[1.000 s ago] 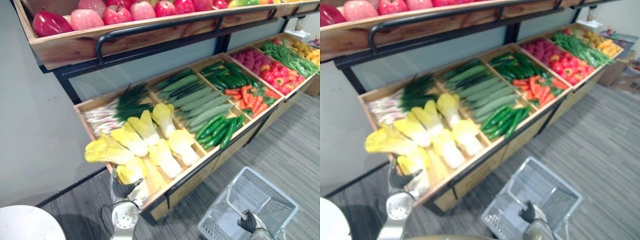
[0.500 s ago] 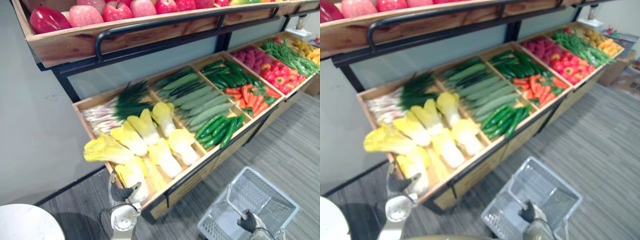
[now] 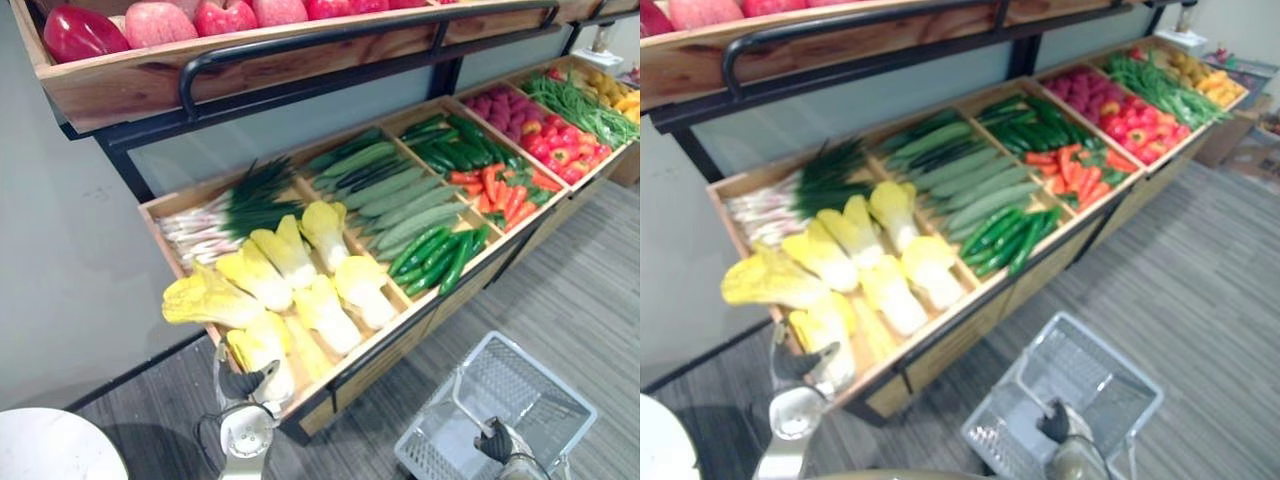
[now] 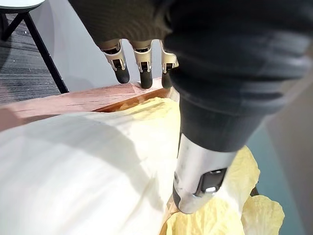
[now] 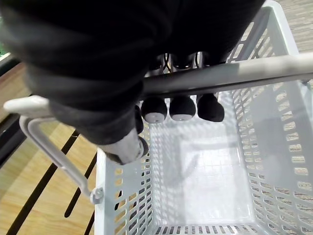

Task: Pick vegetable in the basket

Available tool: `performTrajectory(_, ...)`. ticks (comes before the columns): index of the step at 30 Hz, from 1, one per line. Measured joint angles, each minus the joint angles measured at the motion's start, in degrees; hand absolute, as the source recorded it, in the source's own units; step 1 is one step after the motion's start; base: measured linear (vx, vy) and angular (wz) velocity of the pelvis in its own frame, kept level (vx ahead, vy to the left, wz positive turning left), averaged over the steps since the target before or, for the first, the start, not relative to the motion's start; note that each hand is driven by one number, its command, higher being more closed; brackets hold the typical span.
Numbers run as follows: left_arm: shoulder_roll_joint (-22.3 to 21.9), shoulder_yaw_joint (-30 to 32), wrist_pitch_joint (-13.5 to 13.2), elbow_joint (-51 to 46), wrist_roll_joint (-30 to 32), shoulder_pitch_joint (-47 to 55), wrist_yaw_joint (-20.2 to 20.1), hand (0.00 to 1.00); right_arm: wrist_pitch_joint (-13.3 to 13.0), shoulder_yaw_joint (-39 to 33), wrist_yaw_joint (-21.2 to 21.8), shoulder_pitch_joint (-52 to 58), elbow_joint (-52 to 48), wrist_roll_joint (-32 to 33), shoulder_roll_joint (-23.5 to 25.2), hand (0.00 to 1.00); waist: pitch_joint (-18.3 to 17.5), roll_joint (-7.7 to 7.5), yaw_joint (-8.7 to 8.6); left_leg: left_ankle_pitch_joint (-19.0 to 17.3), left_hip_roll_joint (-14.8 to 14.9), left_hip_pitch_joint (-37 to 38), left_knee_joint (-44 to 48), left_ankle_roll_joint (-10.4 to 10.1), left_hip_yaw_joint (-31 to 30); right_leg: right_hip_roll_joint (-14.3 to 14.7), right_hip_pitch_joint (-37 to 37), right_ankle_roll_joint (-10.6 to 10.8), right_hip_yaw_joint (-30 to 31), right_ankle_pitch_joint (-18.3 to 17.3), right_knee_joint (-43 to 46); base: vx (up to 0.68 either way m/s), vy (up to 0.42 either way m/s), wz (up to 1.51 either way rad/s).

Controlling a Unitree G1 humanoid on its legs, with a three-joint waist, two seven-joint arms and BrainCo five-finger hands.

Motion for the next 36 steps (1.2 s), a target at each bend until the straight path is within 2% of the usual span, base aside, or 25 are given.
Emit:
performTrajectory(7, 0.0, -0.7, -0.1, -6.2, 0.0, 0.8, -1.4, 0.0, 0.0, 0.0, 0.0, -0.5, -0.4, 0.0, 0.0, 1.0, 0.0, 0.11, -0.11, 0.0, 0.0, -0.2, 0.0, 0.0, -0.1, 0.0, 0.0, 0.0, 0.0, 0.0, 0.2, 0.01, -0.001, 0.0)
performTrajectory(18, -0.2, -2.3, -0.2, -7.9, 0.0, 1.5, -2.4, 0.0, 0.0, 0.0, -0.1, -0.4, -1.2, 0.0, 0.0, 1.0, -0.2, 0.72, -0.08, 0.1, 0.0, -0.3, 0.0, 0.1, 0.0, 0.0, -0.7, 0.0, 0.2, 0.0, 1.0, 0.0, 0.0, -0.01)
performTrajectory(25, -0.2, -2.3, -0.2, -7.6, 0.0, 2.0, -2.6, 0.0, 0.0, 0.0, -0.1, -0.4, -1.2, 0.0, 0.0, 1.0, -0.2, 0.76, -0.08, 0.1, 0.0, -0.3, 0.0, 0.1, 0.0, 0.0, -0.7, 0.0, 0.2, 0.0, 1.1, 0.0, 0.0, 0.0)
performTrajectory(36, -0.2, -1.1, 0.0, -0.8, 0.1, 0.8, -1.9, 0.0, 0.0, 0.0, -0.1, -0.3, -1.2, 0.0, 0.0, 1.0, -0.3, 0.82, -0.09, 0.1, 0.0, -0.3, 0.0, 0.1, 0.3, 0.0, -0.9, 0.0, 0.5, 0.0, 1.0, 0.0, 0.0, 0.0)
